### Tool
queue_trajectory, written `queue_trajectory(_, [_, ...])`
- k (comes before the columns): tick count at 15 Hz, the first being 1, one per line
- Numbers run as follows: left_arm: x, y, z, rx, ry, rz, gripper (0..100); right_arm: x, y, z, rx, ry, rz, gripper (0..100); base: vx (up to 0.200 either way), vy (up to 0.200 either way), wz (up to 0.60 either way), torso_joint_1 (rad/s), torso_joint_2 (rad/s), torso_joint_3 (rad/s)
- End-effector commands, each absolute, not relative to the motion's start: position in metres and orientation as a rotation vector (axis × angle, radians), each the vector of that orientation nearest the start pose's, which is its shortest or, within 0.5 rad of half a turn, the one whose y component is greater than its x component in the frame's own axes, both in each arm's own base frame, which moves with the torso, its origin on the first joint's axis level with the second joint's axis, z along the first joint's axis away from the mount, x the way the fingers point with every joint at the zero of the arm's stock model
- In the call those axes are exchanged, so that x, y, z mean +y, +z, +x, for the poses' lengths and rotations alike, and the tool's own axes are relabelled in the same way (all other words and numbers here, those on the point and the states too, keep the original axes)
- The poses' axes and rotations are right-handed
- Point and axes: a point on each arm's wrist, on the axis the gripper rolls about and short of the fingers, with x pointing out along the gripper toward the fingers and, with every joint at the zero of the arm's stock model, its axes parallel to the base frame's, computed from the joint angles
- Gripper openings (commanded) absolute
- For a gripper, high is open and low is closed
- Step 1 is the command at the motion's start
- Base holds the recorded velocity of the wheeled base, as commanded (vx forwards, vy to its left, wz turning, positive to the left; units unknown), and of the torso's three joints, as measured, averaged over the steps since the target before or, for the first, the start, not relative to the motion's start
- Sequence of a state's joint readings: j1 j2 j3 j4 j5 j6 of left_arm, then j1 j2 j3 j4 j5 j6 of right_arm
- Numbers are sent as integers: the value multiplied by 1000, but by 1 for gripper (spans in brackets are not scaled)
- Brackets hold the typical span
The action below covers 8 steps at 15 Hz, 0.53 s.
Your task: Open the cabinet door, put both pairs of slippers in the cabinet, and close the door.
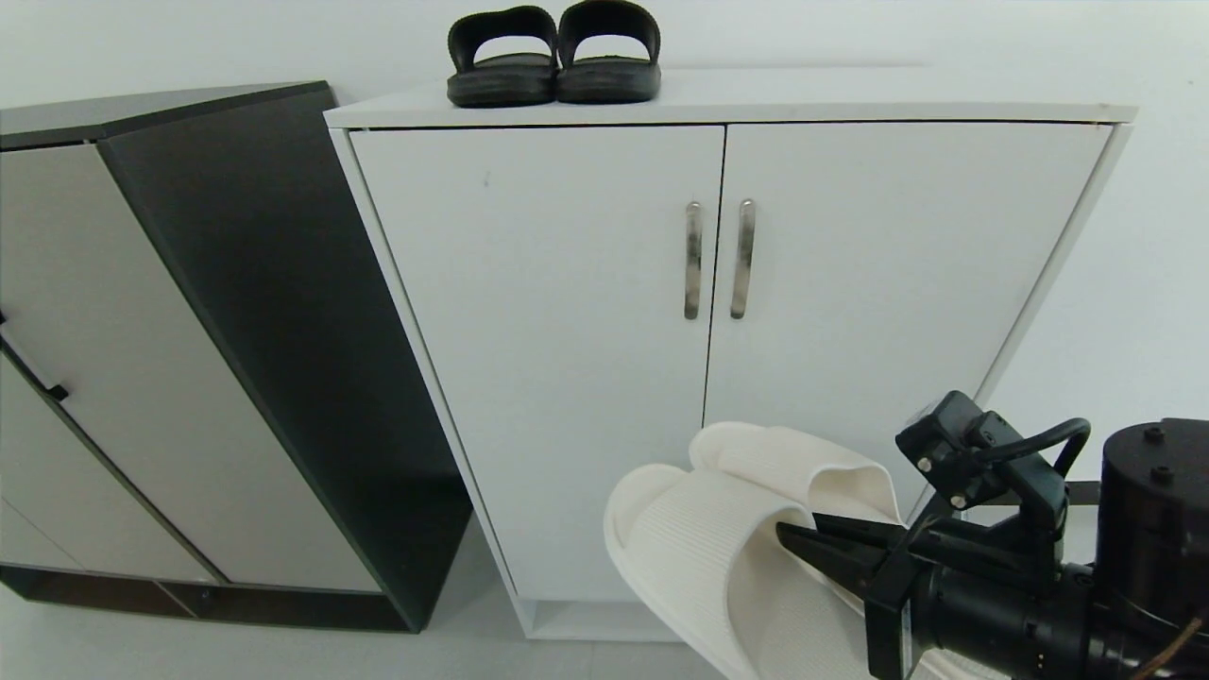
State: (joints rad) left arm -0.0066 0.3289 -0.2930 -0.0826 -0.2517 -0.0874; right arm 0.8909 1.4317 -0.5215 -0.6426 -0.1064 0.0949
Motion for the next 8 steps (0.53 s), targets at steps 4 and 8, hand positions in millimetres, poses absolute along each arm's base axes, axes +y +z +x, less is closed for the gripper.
queue_trajectory(4, [-27, 230, 96, 83, -680, -96, 100, 166, 178, 138, 260, 762, -56, 0, 0, 0, 0, 0, 0, 0])
queue_trajectory(8, [-87, 246, 136, 168, -876, -71, 100, 161, 175, 135, 272, 766, -58, 0, 0, 0, 0, 0, 0, 0])
